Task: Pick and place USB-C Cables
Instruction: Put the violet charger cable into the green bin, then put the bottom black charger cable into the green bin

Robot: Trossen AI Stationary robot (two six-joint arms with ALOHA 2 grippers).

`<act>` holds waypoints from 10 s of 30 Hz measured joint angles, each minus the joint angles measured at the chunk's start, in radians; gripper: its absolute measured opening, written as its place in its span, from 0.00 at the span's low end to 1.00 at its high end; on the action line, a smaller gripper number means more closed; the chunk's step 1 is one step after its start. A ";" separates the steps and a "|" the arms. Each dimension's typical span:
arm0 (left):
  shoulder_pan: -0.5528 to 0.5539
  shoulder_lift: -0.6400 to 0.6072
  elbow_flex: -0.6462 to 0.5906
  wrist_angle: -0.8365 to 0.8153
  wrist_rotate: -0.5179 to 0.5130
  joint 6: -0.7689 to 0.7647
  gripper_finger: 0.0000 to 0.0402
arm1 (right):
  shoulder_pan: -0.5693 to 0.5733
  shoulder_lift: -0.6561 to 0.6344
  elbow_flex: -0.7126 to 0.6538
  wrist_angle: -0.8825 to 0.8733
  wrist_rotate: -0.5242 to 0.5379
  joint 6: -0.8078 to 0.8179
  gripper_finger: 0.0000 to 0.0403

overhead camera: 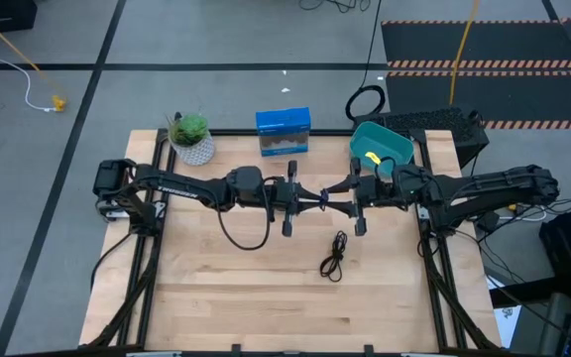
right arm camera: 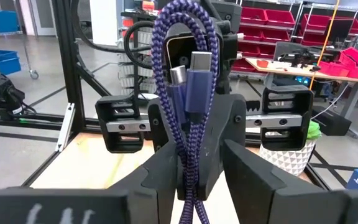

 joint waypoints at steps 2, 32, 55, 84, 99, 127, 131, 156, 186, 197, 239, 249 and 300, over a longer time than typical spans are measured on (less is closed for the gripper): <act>0.000 0.000 0.000 0.001 0.000 0.000 0.07 | 0.000 0.000 0.000 0.005 0.000 -0.001 0.29; -0.001 -0.009 0.000 -0.018 -0.006 -0.052 0.24 | -0.001 0.001 0.000 0.012 0.001 -0.026 0.04; -0.013 -0.364 0.000 -0.703 -0.072 -0.136 0.29 | 0.000 -0.011 0.000 -0.009 0.001 -0.024 0.04; -0.111 -0.581 0.000 -1.016 -0.322 -0.057 0.02 | -0.004 -0.012 0.002 -0.113 0.005 0.095 0.04; -0.106 -0.586 -0.001 -1.121 -0.321 -0.095 0.06 | -0.131 0.012 0.381 -0.830 0.060 0.304 0.04; -0.106 -0.586 -0.001 -1.113 -0.321 -0.098 0.06 | -0.318 0.429 0.707 -1.620 0.001 0.126 0.04; -0.106 -0.585 -0.001 -1.113 -0.321 -0.101 0.06 | -0.346 0.441 0.707 -1.620 0.001 0.100 0.04; -0.106 -0.586 -0.001 -1.113 -0.321 -0.101 0.06 | -0.655 0.441 0.707 -1.596 0.004 -0.126 0.04; -0.106 -0.585 -0.001 -1.113 -0.321 -0.096 0.06 | -0.958 0.441 0.673 -1.477 0.012 -0.289 0.04; -0.106 -0.585 -0.001 -1.113 -0.321 -0.090 0.06 | -0.958 0.441 0.473 -1.283 0.071 -0.334 0.04; -0.106 -0.585 -0.001 -1.112 -0.321 -0.078 0.06 | -0.965 0.726 0.327 -1.033 0.110 -0.301 0.09; -0.106 -0.585 -0.001 -1.113 -0.320 -0.088 0.06 | -0.958 0.689 0.327 -1.078 0.114 -0.273 0.28; -0.154 -0.585 -0.001 -1.052 -0.321 -0.147 0.06 | -0.177 0.092 0.668 -1.713 -0.029 0.396 0.34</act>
